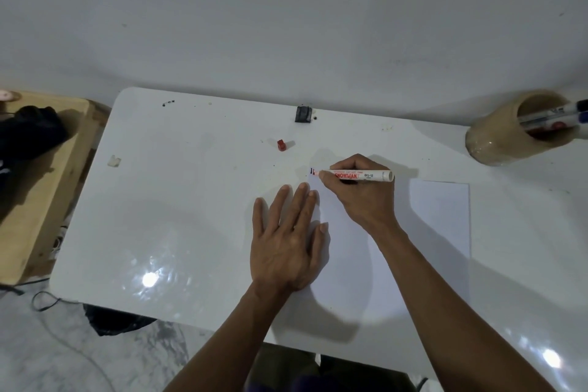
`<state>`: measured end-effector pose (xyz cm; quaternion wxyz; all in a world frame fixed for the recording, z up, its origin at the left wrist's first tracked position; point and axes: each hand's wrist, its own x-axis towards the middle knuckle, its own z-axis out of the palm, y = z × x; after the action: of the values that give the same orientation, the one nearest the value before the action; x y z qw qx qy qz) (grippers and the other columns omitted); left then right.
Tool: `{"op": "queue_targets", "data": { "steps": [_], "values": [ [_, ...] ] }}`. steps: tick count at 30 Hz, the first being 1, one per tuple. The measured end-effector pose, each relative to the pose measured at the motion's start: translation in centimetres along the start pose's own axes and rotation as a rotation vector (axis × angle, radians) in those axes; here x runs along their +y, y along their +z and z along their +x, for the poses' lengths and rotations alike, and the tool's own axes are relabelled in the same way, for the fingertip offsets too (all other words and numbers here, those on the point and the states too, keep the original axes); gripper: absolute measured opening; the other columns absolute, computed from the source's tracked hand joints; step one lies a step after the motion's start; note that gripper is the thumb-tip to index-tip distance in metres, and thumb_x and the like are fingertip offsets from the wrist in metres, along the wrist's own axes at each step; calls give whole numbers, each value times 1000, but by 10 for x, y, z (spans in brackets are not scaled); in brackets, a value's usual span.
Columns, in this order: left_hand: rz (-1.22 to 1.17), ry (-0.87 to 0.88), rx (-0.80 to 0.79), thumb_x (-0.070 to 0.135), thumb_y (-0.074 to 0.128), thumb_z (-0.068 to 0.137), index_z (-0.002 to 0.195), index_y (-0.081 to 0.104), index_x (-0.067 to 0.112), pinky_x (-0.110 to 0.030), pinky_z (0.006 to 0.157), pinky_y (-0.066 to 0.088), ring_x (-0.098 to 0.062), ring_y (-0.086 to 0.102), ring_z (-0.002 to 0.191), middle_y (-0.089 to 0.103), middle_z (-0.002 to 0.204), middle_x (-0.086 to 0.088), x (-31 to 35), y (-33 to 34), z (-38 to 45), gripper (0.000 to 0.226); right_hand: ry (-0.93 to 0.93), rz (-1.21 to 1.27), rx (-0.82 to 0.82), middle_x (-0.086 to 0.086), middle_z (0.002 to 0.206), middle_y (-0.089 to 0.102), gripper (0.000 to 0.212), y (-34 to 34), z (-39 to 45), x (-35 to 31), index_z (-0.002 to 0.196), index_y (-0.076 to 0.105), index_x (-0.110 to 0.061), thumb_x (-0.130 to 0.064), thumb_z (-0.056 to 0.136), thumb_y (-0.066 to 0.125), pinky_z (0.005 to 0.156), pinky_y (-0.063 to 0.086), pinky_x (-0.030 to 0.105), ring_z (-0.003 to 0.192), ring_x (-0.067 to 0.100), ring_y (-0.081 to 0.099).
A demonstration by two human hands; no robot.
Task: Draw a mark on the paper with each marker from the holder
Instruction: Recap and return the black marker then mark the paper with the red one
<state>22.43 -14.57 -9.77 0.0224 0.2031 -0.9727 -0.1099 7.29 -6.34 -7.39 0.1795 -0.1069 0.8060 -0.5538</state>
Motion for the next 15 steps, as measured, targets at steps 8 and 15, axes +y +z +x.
{"op": "queue_targets", "data": {
  "steps": [8,15],
  "values": [
    [-129,-33,-88,54,33,100,150,38,34,-55,123,19,-20,27,152,36,161,9,-2,-18,4,55,194,400,-8,8,86,79,28,-24,-5,-32,78,62,-17,-1,77,86,56,59,29,74,19,76],
    [-414,-314,120,32,60,94,130,61,19,-44,100,47,-28,57,123,66,130,-4,-8,-57,60,38,216,616,21,5,91,78,18,-51,-19,-50,85,73,-9,8,81,78,63,59,28,77,14,72]
  ]
}}
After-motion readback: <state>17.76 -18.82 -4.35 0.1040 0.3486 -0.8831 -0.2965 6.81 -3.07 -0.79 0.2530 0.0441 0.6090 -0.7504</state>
